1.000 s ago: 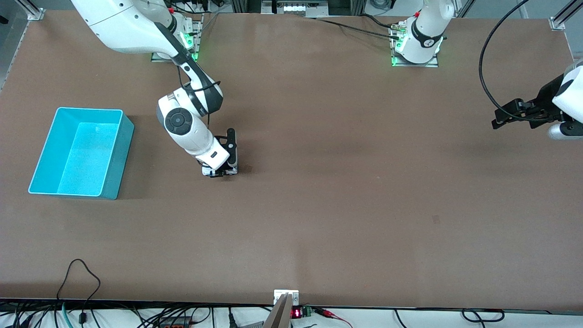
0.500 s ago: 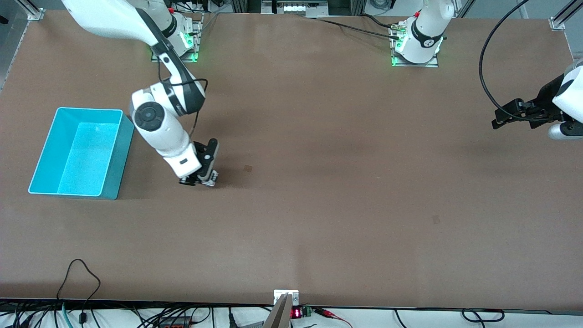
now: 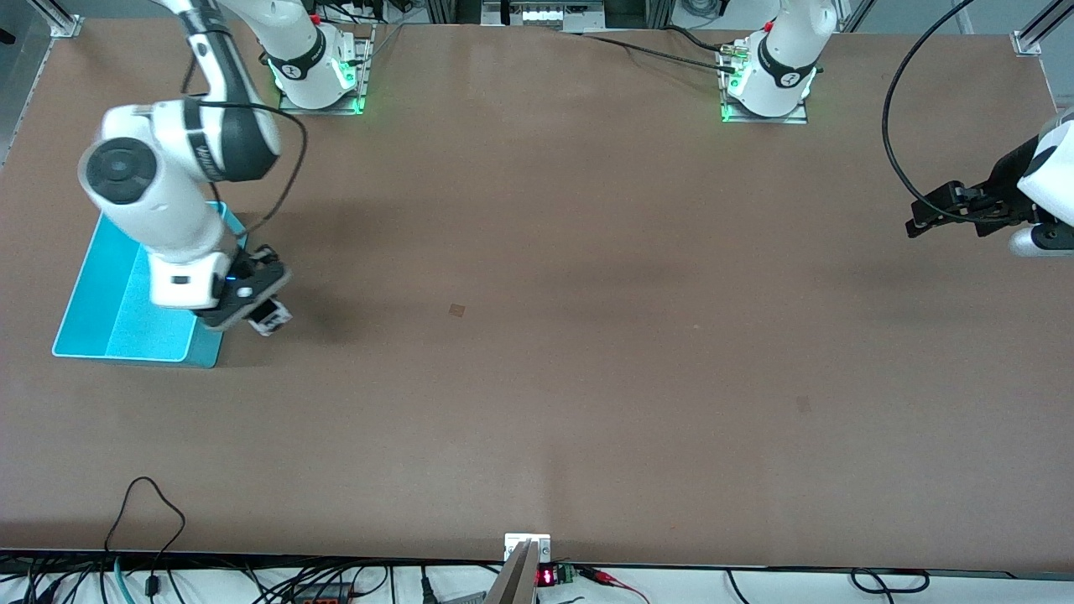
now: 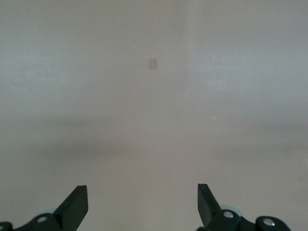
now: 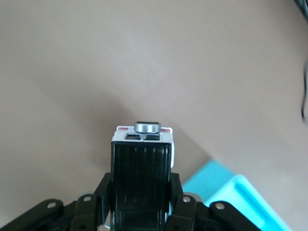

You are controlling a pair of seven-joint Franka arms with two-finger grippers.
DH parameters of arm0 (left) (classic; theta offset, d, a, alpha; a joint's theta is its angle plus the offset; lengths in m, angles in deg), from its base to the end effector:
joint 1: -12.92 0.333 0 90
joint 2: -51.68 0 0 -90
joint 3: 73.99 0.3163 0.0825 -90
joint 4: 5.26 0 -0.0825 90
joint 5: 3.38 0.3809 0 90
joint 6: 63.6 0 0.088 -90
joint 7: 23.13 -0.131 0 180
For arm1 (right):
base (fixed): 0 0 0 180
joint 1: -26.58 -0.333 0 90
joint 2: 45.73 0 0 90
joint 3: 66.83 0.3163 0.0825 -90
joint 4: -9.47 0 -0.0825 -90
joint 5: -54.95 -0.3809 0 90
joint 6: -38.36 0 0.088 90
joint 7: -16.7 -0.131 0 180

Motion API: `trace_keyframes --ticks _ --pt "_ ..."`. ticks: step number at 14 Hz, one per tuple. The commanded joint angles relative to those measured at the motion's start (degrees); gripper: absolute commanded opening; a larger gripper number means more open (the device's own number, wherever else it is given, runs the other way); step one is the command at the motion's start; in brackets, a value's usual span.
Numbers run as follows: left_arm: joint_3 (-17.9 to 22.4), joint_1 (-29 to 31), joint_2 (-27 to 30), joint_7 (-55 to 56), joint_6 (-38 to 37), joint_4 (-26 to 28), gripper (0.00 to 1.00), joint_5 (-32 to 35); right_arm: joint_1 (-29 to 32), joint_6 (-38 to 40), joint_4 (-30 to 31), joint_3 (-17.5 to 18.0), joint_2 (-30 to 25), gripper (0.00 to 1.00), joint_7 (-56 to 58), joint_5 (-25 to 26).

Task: Wind and store white jeep toy
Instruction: 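Lower the jeep into the blue box with the right gripper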

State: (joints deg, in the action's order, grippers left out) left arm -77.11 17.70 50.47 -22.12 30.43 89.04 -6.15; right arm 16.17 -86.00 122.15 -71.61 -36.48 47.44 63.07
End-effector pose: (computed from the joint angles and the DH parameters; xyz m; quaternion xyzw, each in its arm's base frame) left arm 0.5607 0.0105 0.5600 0.9993 0.0253 -0.0128 0.0247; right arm 0.5908 0.0511 0.3743 0.9347 0.3485 0.0064 0.0690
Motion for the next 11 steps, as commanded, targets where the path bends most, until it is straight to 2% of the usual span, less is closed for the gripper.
trace_keyframes --ticks 1,7,9,11 --pt "0.1 -0.6 0.9 -0.3 -1.3 0.2 1.00 0.0 -0.8 1.9 1.3 -6.2 -1.4 0.00 -3.1 -4.6" --pt "-0.5 -0.7 0.9 -0.3 -1.5 0.1 1.00 0.0 -0.4 0.9 2.3 -16.0 0.6 0.00 -4.2 -4.4" --pt "-0.5 -0.6 0.9 -0.3 -1.5 -0.1 1.00 -0.3 -0.3 -3.2 4.4 -19.1 2.0 0.00 -4.1 -4.1" --pt "-0.5 -0.6 0.9 -0.3 -1.3 -0.1 1.00 -0.2 -0.2 -10.8 9.5 -21.0 2.1 0.00 -3.8 -3.8"
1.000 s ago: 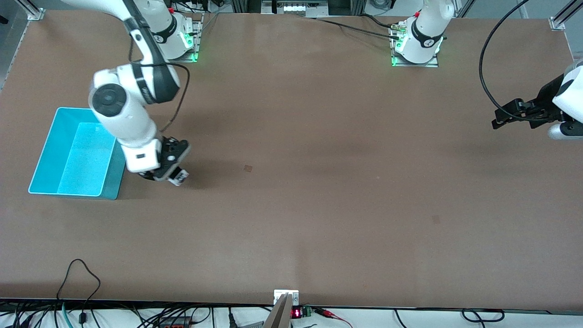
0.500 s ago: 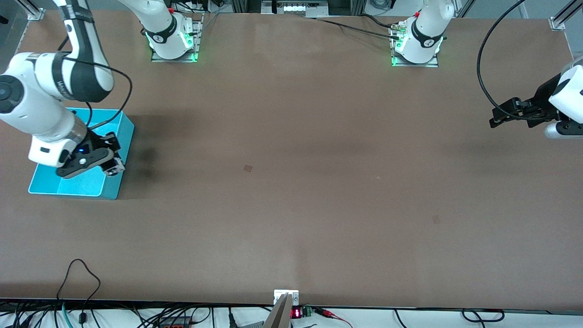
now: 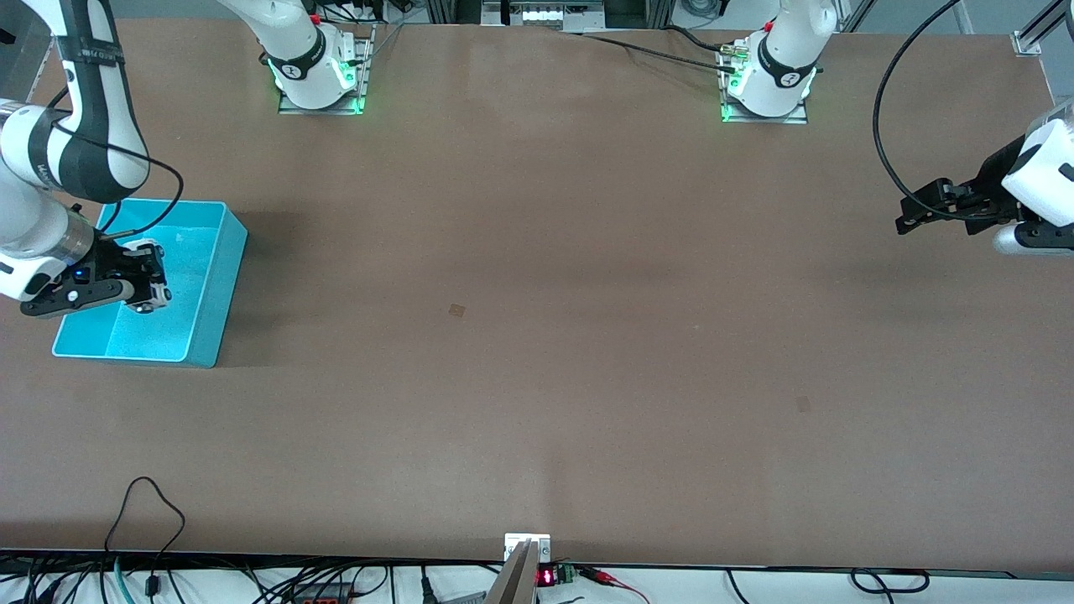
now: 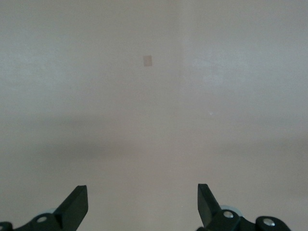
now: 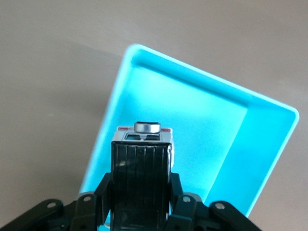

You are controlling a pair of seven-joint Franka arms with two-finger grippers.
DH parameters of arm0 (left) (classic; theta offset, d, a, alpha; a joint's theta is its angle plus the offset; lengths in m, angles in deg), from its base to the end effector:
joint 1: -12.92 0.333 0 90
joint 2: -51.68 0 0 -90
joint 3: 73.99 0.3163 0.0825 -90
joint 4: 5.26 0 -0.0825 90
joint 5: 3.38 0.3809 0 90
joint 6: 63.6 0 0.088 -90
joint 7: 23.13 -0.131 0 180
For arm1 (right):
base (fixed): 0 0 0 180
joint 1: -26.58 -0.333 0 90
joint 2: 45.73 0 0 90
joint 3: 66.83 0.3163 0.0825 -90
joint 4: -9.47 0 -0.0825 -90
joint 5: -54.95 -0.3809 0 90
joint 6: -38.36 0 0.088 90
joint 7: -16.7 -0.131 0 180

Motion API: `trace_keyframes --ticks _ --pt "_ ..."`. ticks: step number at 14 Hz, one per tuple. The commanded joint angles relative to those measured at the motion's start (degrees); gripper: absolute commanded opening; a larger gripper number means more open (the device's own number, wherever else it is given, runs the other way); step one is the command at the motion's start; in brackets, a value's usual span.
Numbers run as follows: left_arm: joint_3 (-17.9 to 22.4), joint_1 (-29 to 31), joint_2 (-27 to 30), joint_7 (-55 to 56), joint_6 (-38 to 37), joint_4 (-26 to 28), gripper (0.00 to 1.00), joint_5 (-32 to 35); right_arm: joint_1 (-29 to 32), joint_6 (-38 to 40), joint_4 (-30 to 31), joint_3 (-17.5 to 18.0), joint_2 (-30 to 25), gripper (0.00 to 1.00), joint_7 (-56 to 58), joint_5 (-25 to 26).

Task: Wind and store white jeep toy
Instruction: 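Lower the jeep into the blue box with the right gripper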

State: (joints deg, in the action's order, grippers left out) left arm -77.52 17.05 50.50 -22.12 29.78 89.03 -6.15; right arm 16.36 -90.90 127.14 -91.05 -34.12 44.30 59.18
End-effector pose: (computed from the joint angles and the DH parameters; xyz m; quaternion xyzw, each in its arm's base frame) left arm 0.5592 0.0001 0.5594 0.9994 0.0159 -0.0183 0.0247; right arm 0.5627 -0.1396 0.3284 0.9869 0.1451 -0.0175 0.0682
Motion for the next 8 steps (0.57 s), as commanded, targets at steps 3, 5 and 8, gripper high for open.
trace_keyframes --ticks 3,5,8 --pt "-0.1 0.1 0.8 -0.3 -0.1 0.0 1.00 0.0 0.6 -13.2 9.5 -2.3 0.7 0.00 -0.9 0.1" --pt "-0.1 0.1 0.8 -0.3 -0.1 0.0 1.00 0.0 1.9 -15.9 10.9 -2.3 1.6 0.00 -0.9 0.1" --pt "-0.1 0.1 0.8 -0.3 -0.1 0.0 1.00 0.0 3.3 -16.6 11.0 -2.3 3.6 0.00 -1.1 -0.8"
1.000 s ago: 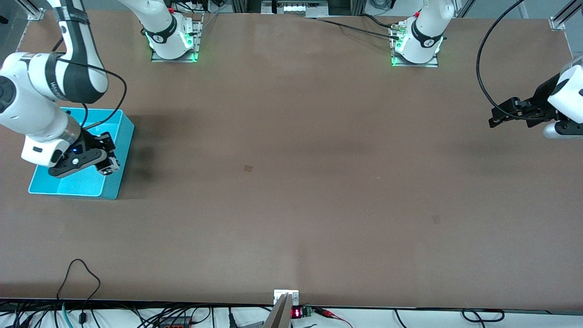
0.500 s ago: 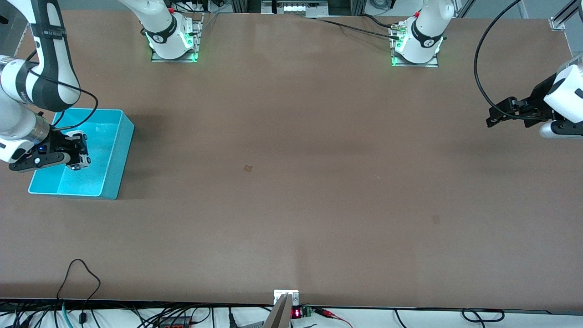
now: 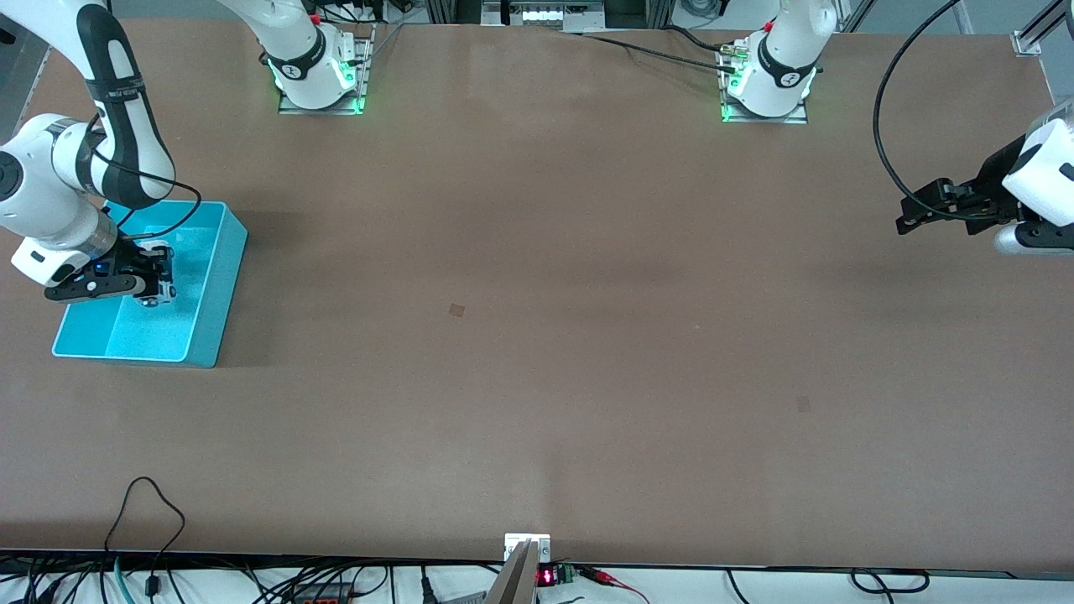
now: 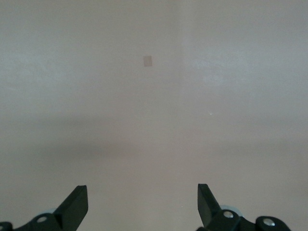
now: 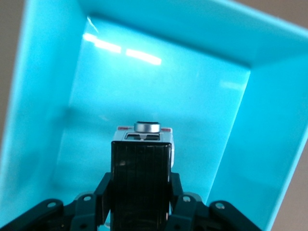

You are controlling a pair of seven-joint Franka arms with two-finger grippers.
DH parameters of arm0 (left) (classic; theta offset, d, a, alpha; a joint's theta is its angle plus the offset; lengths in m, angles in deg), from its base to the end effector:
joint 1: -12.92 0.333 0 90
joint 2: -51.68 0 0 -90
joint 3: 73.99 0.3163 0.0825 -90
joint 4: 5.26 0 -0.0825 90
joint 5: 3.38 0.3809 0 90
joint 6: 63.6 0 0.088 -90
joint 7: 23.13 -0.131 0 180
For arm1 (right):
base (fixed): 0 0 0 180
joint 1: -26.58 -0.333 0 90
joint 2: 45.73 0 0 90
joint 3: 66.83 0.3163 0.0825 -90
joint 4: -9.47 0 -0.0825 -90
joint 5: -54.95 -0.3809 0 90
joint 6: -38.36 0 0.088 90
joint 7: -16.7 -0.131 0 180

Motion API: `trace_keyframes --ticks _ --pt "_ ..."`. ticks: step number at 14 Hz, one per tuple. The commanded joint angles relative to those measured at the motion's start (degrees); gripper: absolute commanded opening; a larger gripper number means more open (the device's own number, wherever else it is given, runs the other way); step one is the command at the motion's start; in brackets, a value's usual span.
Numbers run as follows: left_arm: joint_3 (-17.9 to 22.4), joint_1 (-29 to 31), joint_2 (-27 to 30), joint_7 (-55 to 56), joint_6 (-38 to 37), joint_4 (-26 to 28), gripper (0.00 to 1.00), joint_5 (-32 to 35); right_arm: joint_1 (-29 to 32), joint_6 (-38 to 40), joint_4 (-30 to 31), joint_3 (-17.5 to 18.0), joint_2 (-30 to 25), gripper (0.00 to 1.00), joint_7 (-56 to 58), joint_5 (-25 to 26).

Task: Wind and store white jeep toy
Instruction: 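Lower the jeep into the blue box with the right gripper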

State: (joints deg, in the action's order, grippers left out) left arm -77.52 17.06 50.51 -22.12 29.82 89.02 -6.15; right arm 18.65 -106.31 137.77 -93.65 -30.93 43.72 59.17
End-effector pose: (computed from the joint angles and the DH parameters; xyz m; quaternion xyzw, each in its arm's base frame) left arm 0.5593 0.0002 0.5596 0.9994 0.0160 -0.0178 0.0247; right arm 0.5189 -0.1803 0.2494 0.9906 0.1082 -0.0072 0.0833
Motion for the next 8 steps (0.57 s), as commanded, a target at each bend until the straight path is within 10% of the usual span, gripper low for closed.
trace_keyframes --ticks 1,8 --pt "-0.1 0.2 0.8 -0.3 -0.2 0.0 1.00 0.0 1.3 -1.2 0.4 0.3 1.2 0.00 -0.7 -1.5" --pt "-0.1 0.4 0.7 -0.3 -0.2 0.0 1.00 0.0 2.7 -0.5 1.2 0.4 4.3 0.00 -2.6 -3.7"
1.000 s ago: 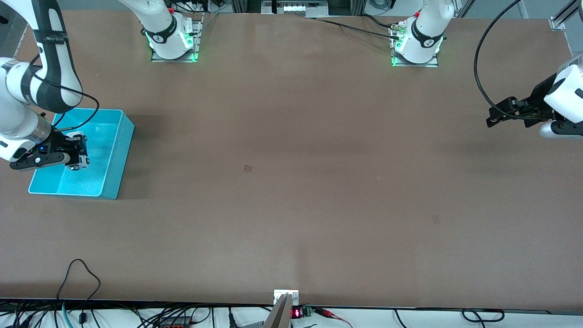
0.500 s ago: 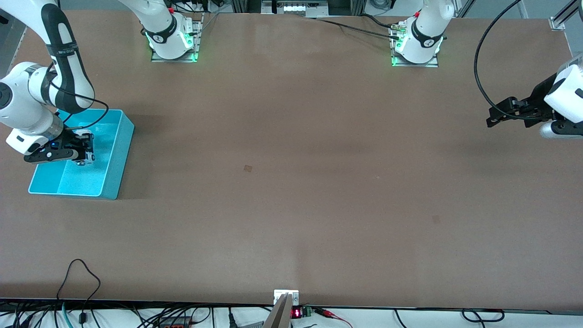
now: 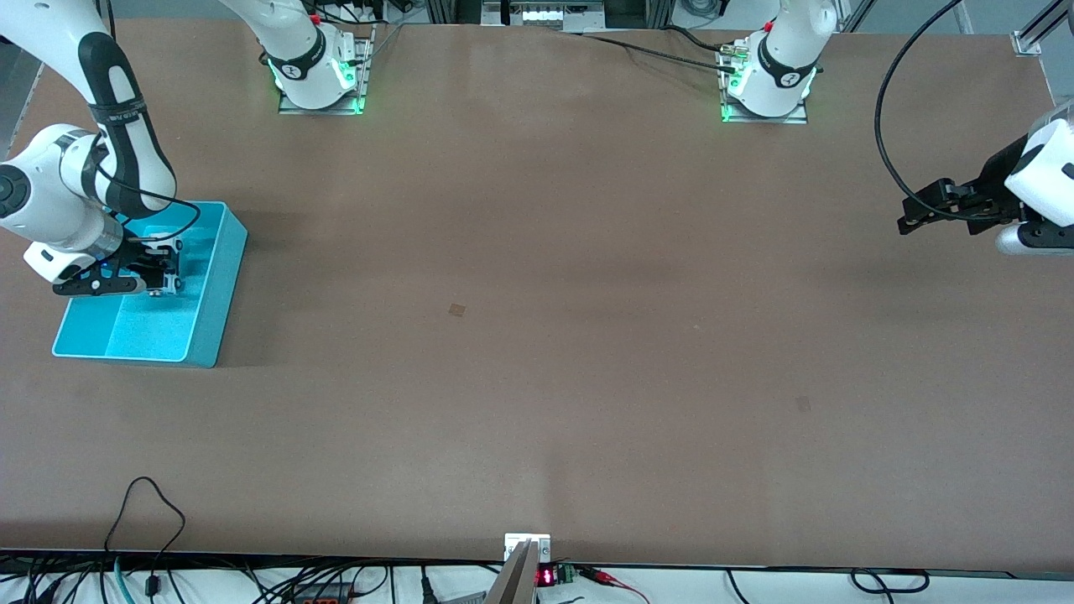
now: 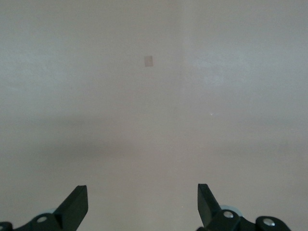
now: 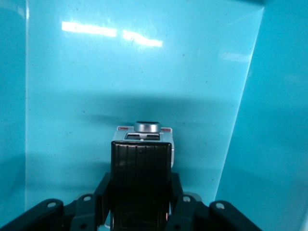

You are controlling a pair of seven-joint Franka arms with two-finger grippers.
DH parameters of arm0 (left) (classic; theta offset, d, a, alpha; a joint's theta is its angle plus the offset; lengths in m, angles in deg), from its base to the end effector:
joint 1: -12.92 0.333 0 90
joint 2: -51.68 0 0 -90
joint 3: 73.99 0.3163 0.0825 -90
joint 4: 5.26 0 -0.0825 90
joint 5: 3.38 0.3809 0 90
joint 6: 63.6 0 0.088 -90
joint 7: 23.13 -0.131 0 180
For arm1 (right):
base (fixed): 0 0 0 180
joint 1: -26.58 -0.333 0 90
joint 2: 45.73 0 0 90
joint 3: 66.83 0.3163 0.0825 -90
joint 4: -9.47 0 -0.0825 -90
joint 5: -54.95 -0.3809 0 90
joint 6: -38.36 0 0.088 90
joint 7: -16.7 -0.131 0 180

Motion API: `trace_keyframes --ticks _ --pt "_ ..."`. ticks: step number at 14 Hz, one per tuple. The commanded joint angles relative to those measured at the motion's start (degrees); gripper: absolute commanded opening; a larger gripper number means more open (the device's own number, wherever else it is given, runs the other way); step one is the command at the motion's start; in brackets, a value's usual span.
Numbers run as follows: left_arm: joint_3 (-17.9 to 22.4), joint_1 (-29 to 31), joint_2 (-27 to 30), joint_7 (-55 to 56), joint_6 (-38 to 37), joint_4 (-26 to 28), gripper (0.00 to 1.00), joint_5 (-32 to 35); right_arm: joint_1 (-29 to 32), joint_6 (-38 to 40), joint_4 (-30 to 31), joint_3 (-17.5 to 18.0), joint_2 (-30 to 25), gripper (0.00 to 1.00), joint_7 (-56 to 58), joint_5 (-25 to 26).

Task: Wind and store white jeep toy
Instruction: 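Lower the jeep into the blue box with the right gripper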

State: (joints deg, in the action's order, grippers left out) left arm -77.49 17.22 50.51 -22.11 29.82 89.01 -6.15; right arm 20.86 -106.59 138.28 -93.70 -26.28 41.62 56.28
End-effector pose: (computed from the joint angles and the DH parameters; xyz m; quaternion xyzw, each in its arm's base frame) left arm 0.5593 0.0020 0.5597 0.9994 0.0177 -0.0177 0.0247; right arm 0.5002 -0.2007 0.2072 0.9951 0.0530 -0.0427 0.0711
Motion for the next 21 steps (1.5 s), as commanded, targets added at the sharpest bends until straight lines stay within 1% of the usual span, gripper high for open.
trace_keyframes --ticks 1,9,12,13,14,15,17,19,21 --pt "-0.1 0.3 0.7 -0.3 -0.2 0.0 1.00 0.0 0.4 0.1 0.7 0.4 -0.1 0.00 -1.3 -0.8" --pt "-0.1 0.4 0.7 -0.3 -0.1 0.0 1.00 0.0 0.4 2.8 0.6 1.0 0.5 0.01 -2.2 -0.8" --pt "-0.1 0.4 0.7 -0.3 0.0 0.2 1.00 0.0 0.2 3.3 0.6 1.0 0.9 0.18 -2.2 -0.8" --pt "-0.1 0.4 0.7 -0.3 0.1 0.2 1.00 0.0 0.3 3.3 0.5 1.0 0.9 0.29 -2.3 -0.8" --pt "-0.1 0.4 0.8 -0.3 0.3 0.3 1.00 0.0 0.2 3.3 0.5 1.1 1.2 0.34 -2.3 -0.8" --pt "-0.1 0.4 0.8 -0.2 0.3 0.4 1.00 0.0 0.2 3.3 0.5 1.2 1.3 0.43 -2.3 -0.8" --pt "-0.1 0.4 1.2 -0.2 0.3 0.5 1.00 0.0 0.3 3.4 0.5 1.5 1.4 0.56 -2.3 -0.8" --pt "-0.1 0.4 1.2 0.6 -0.4 0.5 1.00 0.0 0.3 3.4 0.5 1.5 1.5 0.64 -2.3 -0.8" --pt "-0.1 0.4 1.2 0.6 -0.9 0.5 1.00 0.0 0.3 3.4 0.5 1.5 1.5 0.73 -2.3 -0.8"
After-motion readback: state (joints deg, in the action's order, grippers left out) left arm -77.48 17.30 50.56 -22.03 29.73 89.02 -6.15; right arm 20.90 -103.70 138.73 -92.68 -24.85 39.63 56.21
